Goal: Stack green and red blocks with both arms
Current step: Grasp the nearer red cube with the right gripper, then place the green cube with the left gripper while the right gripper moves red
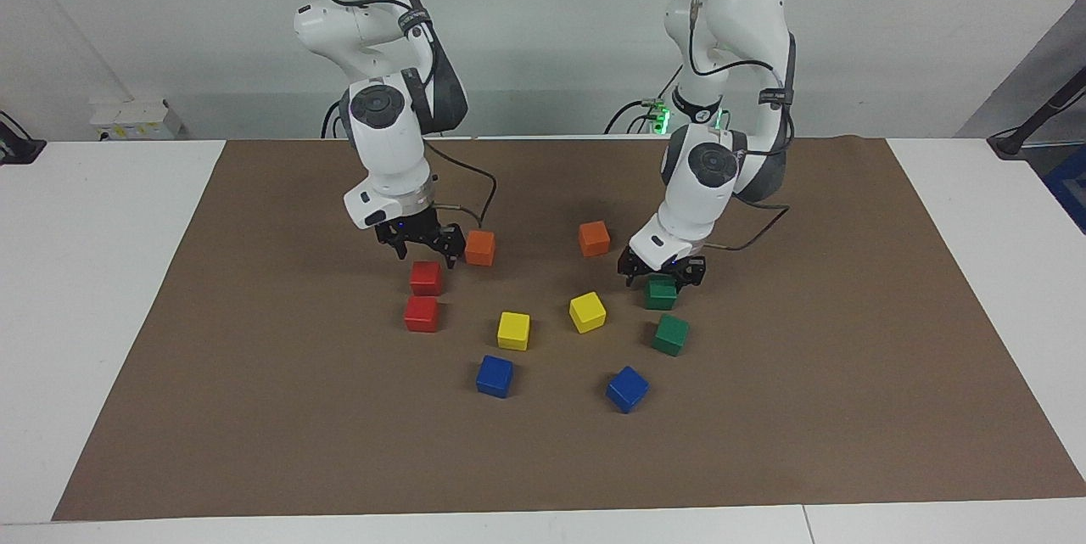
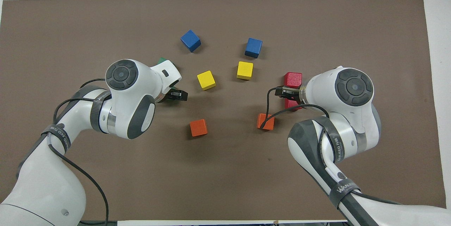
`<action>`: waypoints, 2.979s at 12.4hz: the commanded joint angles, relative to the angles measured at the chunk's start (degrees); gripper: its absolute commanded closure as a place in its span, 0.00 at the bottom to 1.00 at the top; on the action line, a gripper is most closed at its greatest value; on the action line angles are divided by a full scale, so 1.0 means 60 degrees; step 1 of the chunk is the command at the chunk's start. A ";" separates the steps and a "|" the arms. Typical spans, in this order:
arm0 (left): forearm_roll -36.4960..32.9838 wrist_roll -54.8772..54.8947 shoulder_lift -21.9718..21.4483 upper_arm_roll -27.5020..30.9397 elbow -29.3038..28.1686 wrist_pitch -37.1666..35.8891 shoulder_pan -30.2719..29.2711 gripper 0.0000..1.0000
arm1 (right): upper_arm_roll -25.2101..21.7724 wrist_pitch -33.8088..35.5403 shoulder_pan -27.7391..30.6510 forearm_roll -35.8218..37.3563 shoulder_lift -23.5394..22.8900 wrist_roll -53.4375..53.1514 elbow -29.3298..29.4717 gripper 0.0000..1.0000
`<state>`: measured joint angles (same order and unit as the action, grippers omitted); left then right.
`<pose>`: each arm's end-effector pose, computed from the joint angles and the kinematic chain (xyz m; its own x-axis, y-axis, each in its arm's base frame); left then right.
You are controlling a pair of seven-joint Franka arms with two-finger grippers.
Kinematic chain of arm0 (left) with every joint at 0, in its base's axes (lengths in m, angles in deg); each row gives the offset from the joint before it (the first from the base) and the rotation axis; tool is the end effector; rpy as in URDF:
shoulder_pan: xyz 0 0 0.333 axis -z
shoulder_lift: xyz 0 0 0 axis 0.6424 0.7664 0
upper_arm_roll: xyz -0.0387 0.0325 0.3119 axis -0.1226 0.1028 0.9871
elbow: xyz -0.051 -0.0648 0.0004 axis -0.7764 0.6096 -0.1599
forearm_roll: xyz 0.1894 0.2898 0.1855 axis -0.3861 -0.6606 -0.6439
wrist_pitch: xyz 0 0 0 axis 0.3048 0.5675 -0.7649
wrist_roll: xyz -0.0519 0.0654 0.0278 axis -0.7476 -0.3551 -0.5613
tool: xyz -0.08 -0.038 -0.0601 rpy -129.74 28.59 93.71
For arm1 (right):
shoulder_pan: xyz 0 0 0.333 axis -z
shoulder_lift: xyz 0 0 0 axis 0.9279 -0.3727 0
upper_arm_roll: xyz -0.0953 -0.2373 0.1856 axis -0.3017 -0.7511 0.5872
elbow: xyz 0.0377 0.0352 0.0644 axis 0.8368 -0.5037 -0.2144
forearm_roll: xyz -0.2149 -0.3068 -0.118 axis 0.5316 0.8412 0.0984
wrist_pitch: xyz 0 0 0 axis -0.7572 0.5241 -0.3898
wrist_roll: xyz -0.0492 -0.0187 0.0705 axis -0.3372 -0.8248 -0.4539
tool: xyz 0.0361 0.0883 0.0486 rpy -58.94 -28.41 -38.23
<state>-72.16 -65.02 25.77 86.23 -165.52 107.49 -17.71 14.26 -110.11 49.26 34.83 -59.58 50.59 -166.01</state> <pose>0.5452 -0.2457 0.3069 0.9711 -0.2371 0.0278 -0.2385 -0.9686 0.0704 0.5333 0.1711 0.3637 0.9600 -0.2726 0.0646 -0.2696 -0.9616 -0.0507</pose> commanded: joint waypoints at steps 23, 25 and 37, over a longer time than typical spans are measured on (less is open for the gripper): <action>0.0065 0.3402 -0.1794 0.0255 0.0409 -0.2993 -0.4834 1.00 | -0.0050 0.0300 0.0212 0.0051 0.0262 0.1279 -0.0553 1.00; 0.0065 0.3463 -0.1736 0.0255 -0.0001 -0.2337 -0.5204 1.00 | -0.0051 0.1822 0.0796 0.0067 0.0584 0.2140 0.0253 1.00; -0.0052 0.3550 -0.0432 0.0284 -0.0823 0.0495 -0.5439 0.49 | -0.0051 0.0292 0.4021 0.0024 0.0323 0.6759 -0.0402 1.00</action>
<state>-72.18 -44.38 22.73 88.27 -170.19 109.40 -49.74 13.27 -107.06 71.71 35.04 -57.24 89.98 -167.64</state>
